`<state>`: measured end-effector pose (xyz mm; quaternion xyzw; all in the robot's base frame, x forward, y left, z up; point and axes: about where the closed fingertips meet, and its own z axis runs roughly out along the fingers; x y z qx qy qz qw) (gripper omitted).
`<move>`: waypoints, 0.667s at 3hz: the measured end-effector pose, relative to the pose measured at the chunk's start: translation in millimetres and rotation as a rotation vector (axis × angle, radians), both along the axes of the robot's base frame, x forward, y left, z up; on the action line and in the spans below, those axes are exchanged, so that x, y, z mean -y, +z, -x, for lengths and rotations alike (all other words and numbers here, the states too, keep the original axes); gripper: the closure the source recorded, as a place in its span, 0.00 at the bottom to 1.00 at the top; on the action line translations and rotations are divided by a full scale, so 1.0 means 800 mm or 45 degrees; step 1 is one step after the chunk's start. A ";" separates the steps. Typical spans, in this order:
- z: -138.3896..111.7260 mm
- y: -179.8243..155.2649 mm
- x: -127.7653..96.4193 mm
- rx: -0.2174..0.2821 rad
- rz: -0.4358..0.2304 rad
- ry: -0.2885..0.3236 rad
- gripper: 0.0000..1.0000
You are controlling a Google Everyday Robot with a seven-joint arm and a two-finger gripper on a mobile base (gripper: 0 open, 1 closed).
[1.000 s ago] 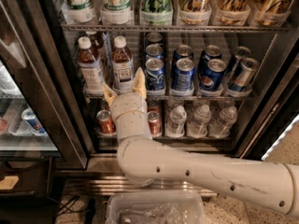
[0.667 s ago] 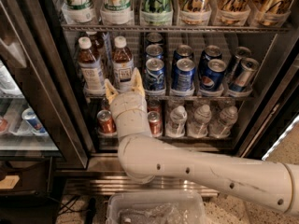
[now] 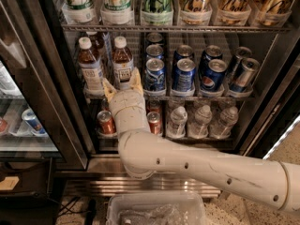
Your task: Pick blue plastic bottle from middle shelf of fridge
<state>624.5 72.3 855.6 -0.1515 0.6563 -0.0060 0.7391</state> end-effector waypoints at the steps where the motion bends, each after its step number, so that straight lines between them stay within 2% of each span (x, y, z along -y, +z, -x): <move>1: -0.021 -0.003 0.010 0.000 0.011 -0.032 0.26; 2: -0.030 -0.007 0.012 -0.007 0.014 -0.038 0.28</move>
Offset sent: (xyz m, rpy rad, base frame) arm 0.0270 -0.0131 -0.0044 -0.0166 0.0007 -0.0377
